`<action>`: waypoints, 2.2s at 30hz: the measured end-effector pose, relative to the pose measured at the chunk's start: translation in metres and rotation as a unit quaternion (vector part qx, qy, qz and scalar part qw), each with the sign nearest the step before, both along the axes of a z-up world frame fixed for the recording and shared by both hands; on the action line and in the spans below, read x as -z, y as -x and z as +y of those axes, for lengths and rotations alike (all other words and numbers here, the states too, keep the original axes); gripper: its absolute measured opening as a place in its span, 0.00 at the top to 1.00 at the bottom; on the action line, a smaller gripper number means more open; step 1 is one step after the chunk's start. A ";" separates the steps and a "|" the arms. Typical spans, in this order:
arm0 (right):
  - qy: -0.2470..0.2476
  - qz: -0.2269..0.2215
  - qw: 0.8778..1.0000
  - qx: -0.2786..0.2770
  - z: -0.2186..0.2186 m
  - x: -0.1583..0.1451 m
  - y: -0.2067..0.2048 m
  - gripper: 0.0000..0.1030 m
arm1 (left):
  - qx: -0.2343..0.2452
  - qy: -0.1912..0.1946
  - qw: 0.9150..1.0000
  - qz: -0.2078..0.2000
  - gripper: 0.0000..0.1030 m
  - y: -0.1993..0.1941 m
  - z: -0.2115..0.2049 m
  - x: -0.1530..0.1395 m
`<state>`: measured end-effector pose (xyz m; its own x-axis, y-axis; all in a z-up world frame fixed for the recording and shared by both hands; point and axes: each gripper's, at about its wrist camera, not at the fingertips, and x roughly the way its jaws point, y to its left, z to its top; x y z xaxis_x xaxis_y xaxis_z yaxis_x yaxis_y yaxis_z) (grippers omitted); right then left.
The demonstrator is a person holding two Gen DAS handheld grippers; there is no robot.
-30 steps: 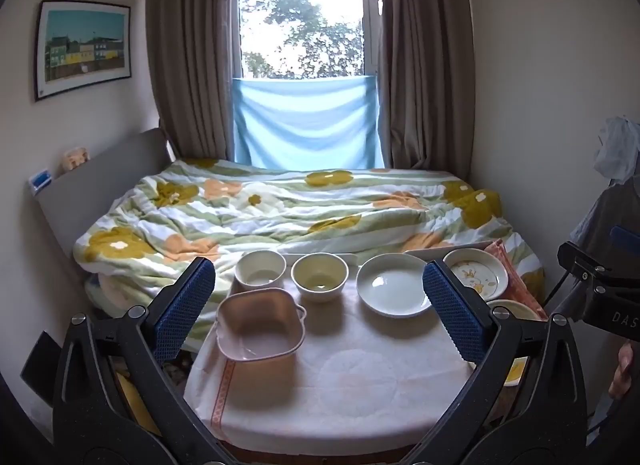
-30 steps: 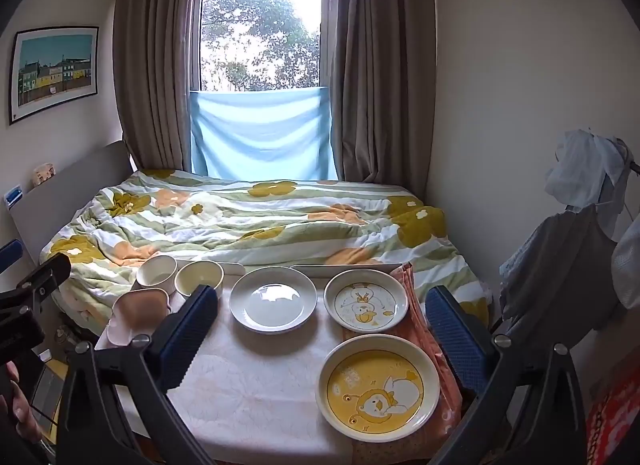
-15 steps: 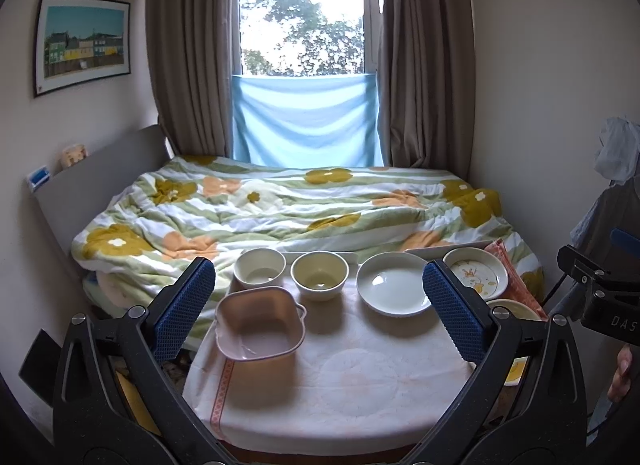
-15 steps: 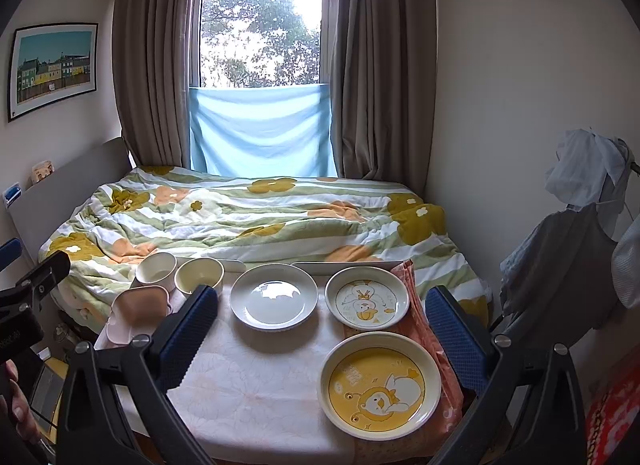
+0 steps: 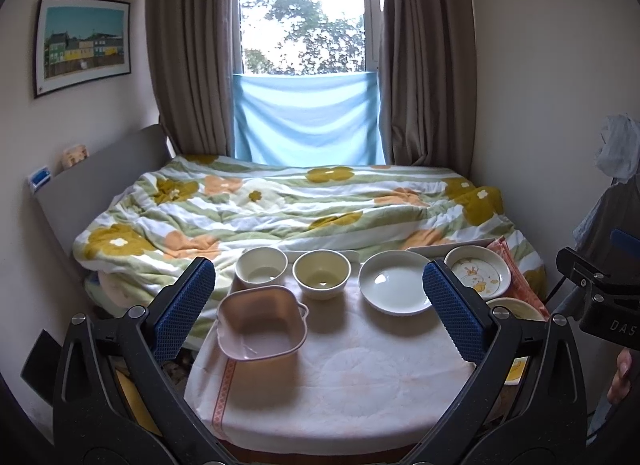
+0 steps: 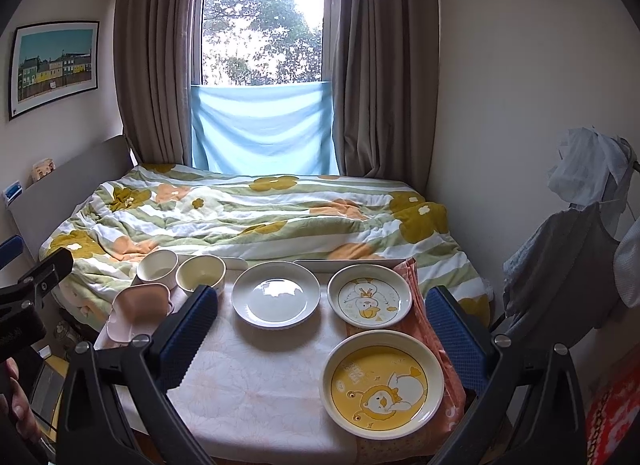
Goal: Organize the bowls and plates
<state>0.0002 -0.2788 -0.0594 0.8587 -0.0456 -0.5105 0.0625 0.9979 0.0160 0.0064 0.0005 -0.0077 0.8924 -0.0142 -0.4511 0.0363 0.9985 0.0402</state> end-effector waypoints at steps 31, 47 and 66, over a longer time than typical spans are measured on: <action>0.002 0.000 1.000 0.000 -0.001 -0.001 -0.001 0.00 | -0.001 -0.001 1.000 0.003 0.00 -0.004 0.001 0.000; 0.001 0.000 1.000 0.000 0.000 -0.002 -0.002 0.00 | -0.001 -0.001 1.000 0.004 0.00 -0.006 0.002 0.001; -0.043 0.077 0.995 0.045 -0.038 0.039 -0.009 0.00 | 0.080 0.000 0.990 0.112 0.00 -0.061 -0.030 0.061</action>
<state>0.0090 -0.3172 -0.0985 0.7644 -0.0690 -0.6411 0.1592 0.9837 0.0840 0.0675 -0.0293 -0.0686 0.7559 -0.1472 -0.6379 0.2013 0.9795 0.0124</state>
